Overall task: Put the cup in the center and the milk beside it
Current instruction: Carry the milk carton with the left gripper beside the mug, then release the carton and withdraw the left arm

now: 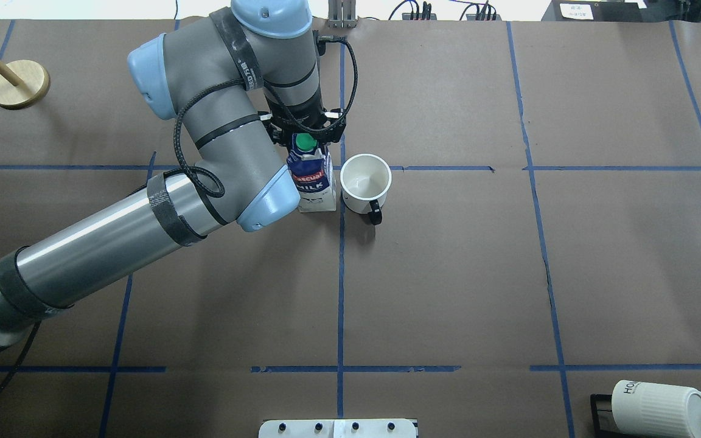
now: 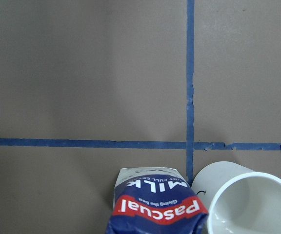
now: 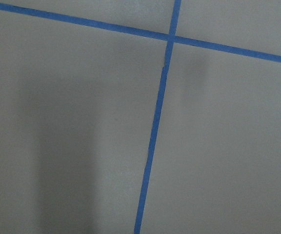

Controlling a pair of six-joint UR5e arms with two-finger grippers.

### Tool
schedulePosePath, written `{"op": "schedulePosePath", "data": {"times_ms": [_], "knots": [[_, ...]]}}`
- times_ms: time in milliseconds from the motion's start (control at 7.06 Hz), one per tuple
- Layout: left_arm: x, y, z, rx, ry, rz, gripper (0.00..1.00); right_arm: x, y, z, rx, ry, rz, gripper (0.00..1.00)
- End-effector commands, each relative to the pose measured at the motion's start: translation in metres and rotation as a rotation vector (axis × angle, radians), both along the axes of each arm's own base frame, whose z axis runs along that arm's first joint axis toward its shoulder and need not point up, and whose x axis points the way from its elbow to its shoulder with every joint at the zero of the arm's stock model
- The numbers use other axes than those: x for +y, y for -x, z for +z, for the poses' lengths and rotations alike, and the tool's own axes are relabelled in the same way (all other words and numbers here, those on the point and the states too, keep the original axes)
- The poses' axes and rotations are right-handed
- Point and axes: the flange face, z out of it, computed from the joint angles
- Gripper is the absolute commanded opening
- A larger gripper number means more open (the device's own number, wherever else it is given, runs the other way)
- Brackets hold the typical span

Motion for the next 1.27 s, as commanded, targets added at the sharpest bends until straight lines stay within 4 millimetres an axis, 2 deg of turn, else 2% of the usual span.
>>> {"op": "schedulePosePath", "data": {"times_ms": [0, 142, 283, 425, 566, 708, 850, 991, 1133], "knots": [[-0.003, 0.008, -0.014, 0.000, -0.015, -0.011, 1.00, 0.001, 0.001, 0.000, -0.009, 0.002, 0.001, 0.99], [-0.002, 0.023, -0.021, -0.013, -0.013, -0.011, 1.00, 0.000, 0.001, 0.000, -0.012, 0.002, 0.001, 0.99], [-0.008, 0.058, -0.030, -0.037, -0.037, 0.009, 1.00, 0.000, 0.001, 0.000, -0.012, 0.002, 0.001, 0.99], [-0.018, 0.098, -0.030, -0.043, -0.040, 0.057, 1.00, -0.001, 0.001, 0.000, -0.012, 0.001, 0.000, 0.99], [-0.029, 0.152, -0.001, -0.048, -0.079, 0.113, 1.00, -0.001, 0.001, -0.001, -0.012, 0.000, 0.000, 0.99], [-0.029, 0.216, 0.060, -0.036, -0.129, 0.171, 1.00, -0.001, 0.001, -0.001, -0.012, 0.000, 0.000, 0.99], [-0.039, 0.294, 0.114, -0.034, -0.188, 0.205, 1.00, -0.001, 0.001, -0.001, -0.012, 0.000, 0.000, 0.99], [-0.043, 0.364, 0.186, -0.035, -0.226, 0.269, 1.00, -0.001, 0.001, -0.001, -0.012, 0.000, 0.000, 0.99], [-0.042, 0.420, 0.234, -0.054, -0.264, 0.305, 1.00, -0.001, 0.001, -0.001, -0.012, 0.000, 0.000, 0.99]]}}
